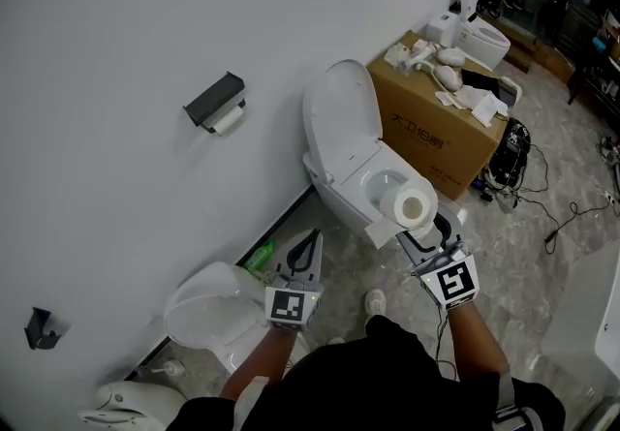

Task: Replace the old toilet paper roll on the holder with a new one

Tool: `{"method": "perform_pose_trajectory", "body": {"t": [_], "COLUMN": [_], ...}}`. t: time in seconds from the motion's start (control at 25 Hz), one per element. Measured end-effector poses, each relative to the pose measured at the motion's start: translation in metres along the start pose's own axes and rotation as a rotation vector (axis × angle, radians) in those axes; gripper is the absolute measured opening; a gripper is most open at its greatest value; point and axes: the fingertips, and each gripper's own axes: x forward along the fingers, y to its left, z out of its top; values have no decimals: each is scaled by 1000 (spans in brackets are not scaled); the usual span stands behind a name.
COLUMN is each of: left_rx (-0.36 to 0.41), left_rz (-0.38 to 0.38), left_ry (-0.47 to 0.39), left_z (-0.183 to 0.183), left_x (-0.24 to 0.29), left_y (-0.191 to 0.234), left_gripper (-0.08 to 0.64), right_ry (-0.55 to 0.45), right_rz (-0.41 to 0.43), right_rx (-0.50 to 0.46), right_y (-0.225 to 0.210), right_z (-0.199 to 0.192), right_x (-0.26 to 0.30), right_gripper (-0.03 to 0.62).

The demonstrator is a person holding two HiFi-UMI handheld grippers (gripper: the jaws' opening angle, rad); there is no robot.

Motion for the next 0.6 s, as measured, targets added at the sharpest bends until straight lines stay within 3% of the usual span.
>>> {"method": "perform_pose_trajectory", "body": {"t": [0.08,0.32,0.6], "left_rx": [4,15,40], "left_rz": [2,30,106], "left_ry": [3,14,61], "left_z": [3,1,-11], "left_x": [17,64,100], "left_y": [3,13,25], "left_gripper": [5,5,5], "right_ry": [-26,-30,-58], "right_rz": [24,86,144], "right_rx": [35,16,50], "right_y": [-10,-41,-68], "right_z": [0,-6,-8], "right_x": [17,56,95], "right_gripper": [261,261,261]}}
